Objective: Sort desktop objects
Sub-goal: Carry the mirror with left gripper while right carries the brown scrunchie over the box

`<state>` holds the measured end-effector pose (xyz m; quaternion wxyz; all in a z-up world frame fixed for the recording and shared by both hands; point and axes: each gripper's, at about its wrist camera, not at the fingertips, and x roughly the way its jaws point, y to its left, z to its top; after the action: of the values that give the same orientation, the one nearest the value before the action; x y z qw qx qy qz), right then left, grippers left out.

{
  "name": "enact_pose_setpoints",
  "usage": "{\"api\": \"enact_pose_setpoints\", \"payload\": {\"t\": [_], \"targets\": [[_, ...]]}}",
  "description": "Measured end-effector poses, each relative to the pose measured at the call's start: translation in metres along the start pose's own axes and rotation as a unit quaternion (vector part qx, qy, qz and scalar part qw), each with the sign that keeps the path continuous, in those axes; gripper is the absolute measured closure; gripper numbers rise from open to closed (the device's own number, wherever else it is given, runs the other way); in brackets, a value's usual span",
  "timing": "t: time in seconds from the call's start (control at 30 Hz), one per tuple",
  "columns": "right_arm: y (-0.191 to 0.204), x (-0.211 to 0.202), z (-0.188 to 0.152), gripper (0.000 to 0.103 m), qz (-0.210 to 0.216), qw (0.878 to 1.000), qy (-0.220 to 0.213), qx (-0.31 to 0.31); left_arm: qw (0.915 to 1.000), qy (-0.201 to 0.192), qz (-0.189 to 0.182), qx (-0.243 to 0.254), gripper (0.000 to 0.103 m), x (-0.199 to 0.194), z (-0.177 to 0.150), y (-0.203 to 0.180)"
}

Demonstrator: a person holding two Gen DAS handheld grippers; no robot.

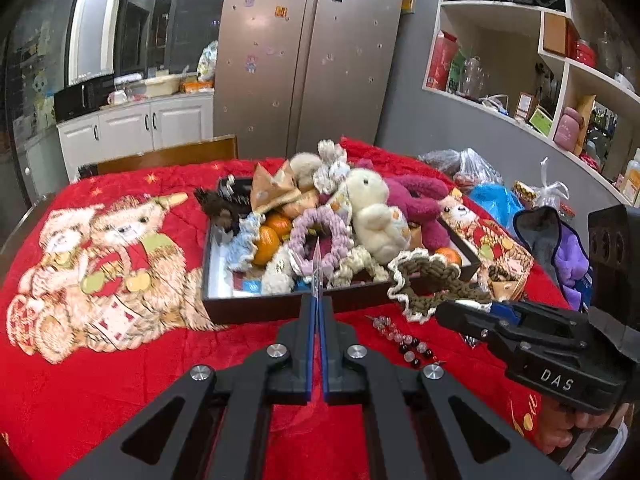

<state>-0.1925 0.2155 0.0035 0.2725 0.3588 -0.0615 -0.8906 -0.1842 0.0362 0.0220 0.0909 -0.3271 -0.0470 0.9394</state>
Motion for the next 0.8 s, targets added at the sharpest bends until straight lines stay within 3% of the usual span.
{"api": "enact_pose_setpoints", "payload": {"t": [0.13,0.3,0.4,0.6,0.8], "targets": [[0.015,-0.007,0.008,0.080,-0.021,0.999,-0.023,-0.024,0.9997,-0.015,-0.011,-0.015,0.102,-0.011,0.013,0.006],[0.032,-0.007,0.036,0.080,-0.016,0.999,-0.032,-0.040,0.9995,-0.027,-0.013,-0.013,0.101,-0.014,0.047,0.007],[0.039,0.001,0.062,0.080,-0.020,0.998,-0.034,-0.041,0.9992,-0.038,0.007,-0.004,0.101,-0.009,0.073,0.009],[0.037,0.031,0.111,0.080,-0.022,0.999,-0.034,-0.031,0.9985,-0.047,0.010,-0.027,0.101,0.015,0.108,0.027],[0.027,0.076,0.131,0.080,-0.013,1.000,-0.021,-0.016,0.9973,-0.042,0.014,-0.059,0.102,0.048,0.109,0.060]]}}
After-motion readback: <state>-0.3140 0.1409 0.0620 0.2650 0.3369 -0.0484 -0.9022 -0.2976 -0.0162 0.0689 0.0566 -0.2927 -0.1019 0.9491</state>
